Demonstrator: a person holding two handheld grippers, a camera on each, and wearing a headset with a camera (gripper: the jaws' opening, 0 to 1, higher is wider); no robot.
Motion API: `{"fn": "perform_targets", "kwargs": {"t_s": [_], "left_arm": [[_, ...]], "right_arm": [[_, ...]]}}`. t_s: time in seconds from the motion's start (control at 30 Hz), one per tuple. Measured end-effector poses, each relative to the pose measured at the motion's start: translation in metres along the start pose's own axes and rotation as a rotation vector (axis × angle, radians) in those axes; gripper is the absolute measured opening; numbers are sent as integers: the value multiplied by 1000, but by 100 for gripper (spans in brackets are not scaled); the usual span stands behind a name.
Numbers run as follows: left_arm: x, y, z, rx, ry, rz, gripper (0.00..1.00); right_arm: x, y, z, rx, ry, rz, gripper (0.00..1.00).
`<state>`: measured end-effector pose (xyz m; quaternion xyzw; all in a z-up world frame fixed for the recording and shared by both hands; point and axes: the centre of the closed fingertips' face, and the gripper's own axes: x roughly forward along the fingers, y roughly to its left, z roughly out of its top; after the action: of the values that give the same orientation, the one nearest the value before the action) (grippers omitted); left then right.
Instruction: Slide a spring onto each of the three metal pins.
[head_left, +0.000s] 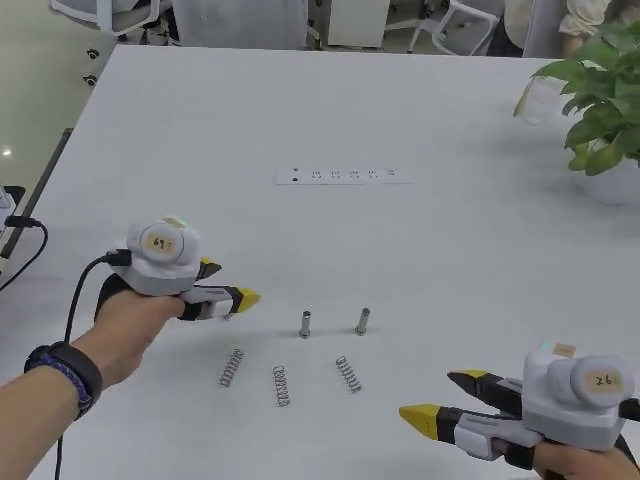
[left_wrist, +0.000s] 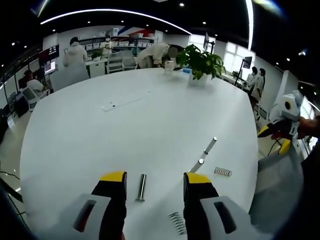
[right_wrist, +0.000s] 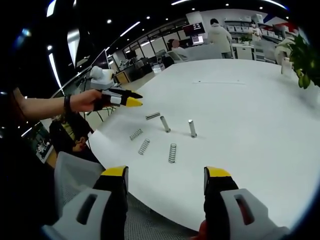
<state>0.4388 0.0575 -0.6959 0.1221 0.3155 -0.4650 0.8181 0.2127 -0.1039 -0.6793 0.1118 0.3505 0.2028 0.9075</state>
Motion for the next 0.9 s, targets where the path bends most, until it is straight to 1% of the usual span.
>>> {"fn": "perform_targets", "kwargs": {"t_s": [0.03, 0.07, 0.2, 0.33, 0.47, 0.57, 0.63, 0.73, 0.83, 0.9], "left_arm": [[2, 3, -2, 5, 14, 12, 37], [4, 3, -2, 9, 12, 11, 35], [14, 5, -8, 4, 40, 11, 34], [26, 7, -15, 0, 67, 14, 30], [36, 8, -20, -3, 88, 11, 28], [44, 11, -24, -2, 104, 19, 24], [48, 13, -26, -4, 111, 21, 22], [52, 13, -30, -22, 122, 24, 20], [56, 12, -35, -13, 138, 24, 17], [59, 14, -37, -15, 146, 29, 16]], "right_arm": [[0, 0, -1, 2, 2, -1, 60], [0, -1, -1, 2, 4, -2, 60], [-1, -2, -3, 10, 2, -8, 59], [-1, -4, -5, 13, 9, -11, 59], [-2, -4, -6, 19, 11, -14, 58], [-3, -4, -7, 21, 14, -15, 58], [-3, -4, -7, 21, 16, -15, 58], [-3, -4, -7, 24, 15, -15, 58], [-3, -4, -6, 24, 11, -15, 59], [-2, -4, -6, 23, 14, -15, 59]]}}
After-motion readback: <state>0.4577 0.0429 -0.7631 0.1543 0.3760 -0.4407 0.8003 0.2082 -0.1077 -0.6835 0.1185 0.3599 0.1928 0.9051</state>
